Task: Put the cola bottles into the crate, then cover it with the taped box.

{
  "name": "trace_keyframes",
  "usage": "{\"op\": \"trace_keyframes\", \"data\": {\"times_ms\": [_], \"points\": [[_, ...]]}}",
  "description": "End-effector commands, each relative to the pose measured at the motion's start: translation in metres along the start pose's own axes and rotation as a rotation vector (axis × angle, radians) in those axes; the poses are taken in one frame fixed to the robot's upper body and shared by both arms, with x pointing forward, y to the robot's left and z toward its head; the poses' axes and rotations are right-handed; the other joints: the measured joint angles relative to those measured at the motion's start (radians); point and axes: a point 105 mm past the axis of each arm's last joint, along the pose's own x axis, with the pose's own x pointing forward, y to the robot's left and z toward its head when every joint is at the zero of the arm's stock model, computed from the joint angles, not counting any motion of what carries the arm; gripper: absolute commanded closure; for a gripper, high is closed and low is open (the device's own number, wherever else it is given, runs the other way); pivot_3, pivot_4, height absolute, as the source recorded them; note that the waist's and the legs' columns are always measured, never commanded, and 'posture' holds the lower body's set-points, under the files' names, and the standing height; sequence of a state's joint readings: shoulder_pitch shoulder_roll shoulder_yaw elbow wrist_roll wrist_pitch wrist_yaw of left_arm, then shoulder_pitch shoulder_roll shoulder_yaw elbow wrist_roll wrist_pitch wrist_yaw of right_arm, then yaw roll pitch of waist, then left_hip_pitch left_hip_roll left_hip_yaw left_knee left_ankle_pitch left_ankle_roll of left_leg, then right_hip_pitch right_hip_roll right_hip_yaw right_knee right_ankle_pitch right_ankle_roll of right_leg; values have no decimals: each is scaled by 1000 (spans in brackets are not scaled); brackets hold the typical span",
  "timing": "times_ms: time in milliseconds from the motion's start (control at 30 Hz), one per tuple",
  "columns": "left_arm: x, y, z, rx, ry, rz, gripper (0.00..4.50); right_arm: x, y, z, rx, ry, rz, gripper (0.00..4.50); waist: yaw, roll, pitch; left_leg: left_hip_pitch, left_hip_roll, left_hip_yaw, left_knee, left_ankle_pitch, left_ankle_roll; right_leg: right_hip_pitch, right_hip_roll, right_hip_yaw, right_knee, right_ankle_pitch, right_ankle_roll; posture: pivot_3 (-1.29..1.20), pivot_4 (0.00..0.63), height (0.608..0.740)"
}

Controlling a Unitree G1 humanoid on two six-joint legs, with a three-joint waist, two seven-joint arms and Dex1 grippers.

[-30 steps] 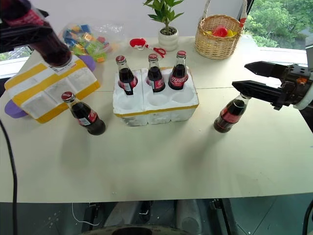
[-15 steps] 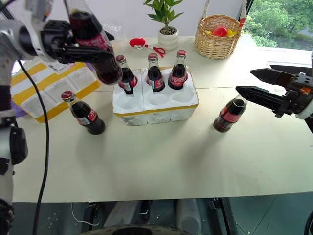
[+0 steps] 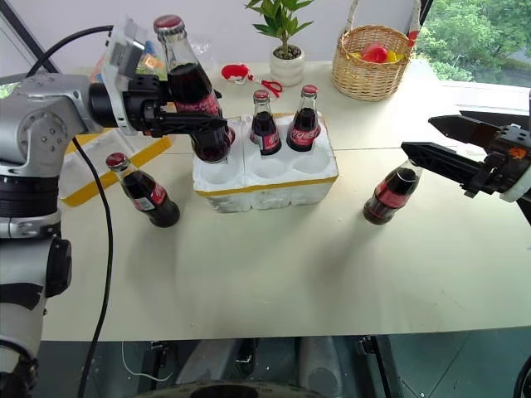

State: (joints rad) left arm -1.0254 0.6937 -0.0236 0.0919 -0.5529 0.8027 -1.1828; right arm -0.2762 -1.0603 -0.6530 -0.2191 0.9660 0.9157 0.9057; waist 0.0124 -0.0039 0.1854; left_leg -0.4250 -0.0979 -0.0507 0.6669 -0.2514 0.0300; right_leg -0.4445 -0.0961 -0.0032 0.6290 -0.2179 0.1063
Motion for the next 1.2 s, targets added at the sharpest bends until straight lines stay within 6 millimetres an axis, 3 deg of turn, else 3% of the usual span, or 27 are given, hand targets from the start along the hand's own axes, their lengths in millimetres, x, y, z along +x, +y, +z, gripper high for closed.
{"op": "trace_keyframes", "data": {"times_ms": [33, 200, 367, 567, 1200], "points": [[-7, -4, 25, 77, -50, 13, 1666, -4, 0, 13, -38, -50, -9, 0, 0, 0, 0, 0, 0, 0, 0, 0, 0, 0, 0, 0, 0, 0, 0, 0, 150, 732], [-7, -10, 36, 36, -73, -2, 1666, -3, -3, 12, -36, -52, -14, 0, 1, 0, 0, 0, 0, 0, 0, 0, 0, 0, 0, 0, 0, 0, 0, 0, 150, 732], [-5, -11, 21, 56, -24, 26, 1666, -3, -3, 10, -31, -54, -16, 0, 0, 0, 0, 0, 0, 0, 0, 0, 0, 0, 0, 0, 0, 0, 0, 0, 150, 732], [-8, 7, -5, 86, 42, 82, 1666, -5, -5, 11, -32, -56, -26, 0, 1, 0, 0, 1, 0, 0, 0, 1, -1, 0, 0, 0, 1, 0, 0, 0, 150, 732], [4, 12, -17, 29, 16, 39, 1666, -11, -8, 13, -41, -62, -69, 0, 1, 0, 0, 0, 0, 0, 0, 1, -1, 0, 0, 0, 0, 0, 0, 0, 150, 732]]}}
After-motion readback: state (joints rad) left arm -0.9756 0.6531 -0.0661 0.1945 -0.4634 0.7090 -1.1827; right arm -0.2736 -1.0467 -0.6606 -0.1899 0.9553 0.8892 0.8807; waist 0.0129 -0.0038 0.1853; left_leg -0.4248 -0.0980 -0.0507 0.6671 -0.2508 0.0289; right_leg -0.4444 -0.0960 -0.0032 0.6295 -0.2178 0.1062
